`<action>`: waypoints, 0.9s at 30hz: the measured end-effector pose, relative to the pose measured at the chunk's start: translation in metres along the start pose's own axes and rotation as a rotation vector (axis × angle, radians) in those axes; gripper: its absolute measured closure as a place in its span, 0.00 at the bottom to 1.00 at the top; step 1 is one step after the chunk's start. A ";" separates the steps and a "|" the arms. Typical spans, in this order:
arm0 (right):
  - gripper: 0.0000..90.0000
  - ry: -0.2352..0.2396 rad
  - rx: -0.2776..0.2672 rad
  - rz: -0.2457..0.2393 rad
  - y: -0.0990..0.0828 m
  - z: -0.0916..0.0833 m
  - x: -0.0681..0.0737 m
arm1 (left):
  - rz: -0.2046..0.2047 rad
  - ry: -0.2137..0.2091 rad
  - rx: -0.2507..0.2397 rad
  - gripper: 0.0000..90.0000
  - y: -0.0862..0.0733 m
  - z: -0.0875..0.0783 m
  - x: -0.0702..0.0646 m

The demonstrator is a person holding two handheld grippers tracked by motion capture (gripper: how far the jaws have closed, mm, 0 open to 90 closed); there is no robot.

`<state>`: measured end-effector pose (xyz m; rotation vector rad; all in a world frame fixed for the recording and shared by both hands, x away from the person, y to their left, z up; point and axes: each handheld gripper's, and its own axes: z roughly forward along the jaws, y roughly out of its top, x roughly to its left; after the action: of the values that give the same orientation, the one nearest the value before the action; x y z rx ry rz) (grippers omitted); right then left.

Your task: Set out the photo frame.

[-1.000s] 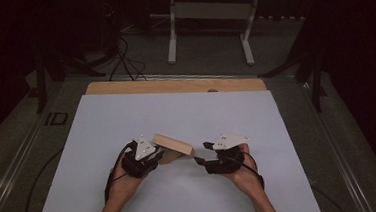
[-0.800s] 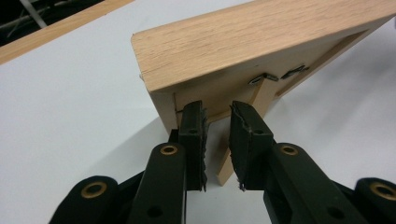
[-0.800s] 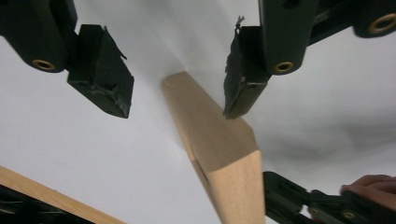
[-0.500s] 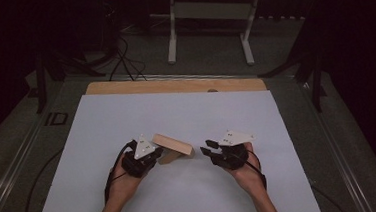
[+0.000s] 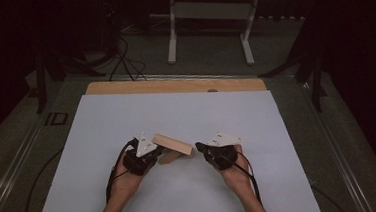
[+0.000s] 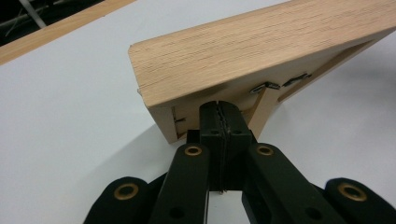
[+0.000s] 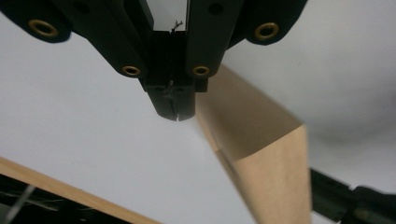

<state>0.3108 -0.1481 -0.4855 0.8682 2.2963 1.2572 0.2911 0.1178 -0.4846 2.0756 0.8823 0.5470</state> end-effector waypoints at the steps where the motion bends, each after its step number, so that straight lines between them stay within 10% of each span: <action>1: 1.00 0.000 0.000 0.000 0.000 0.000 0.000 | 0.000 0.000 0.000 0.99 0.000 0.000 0.000; 27: 1.00 0.039 -0.017 0.019 0.004 0.013 0.005 | 0.028 -0.016 0.029 0.99 0.010 0.010 -0.011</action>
<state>0.3157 -0.1349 -0.4890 0.8688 2.3092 1.3101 0.2943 0.1003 -0.4835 2.1191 0.8578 0.5351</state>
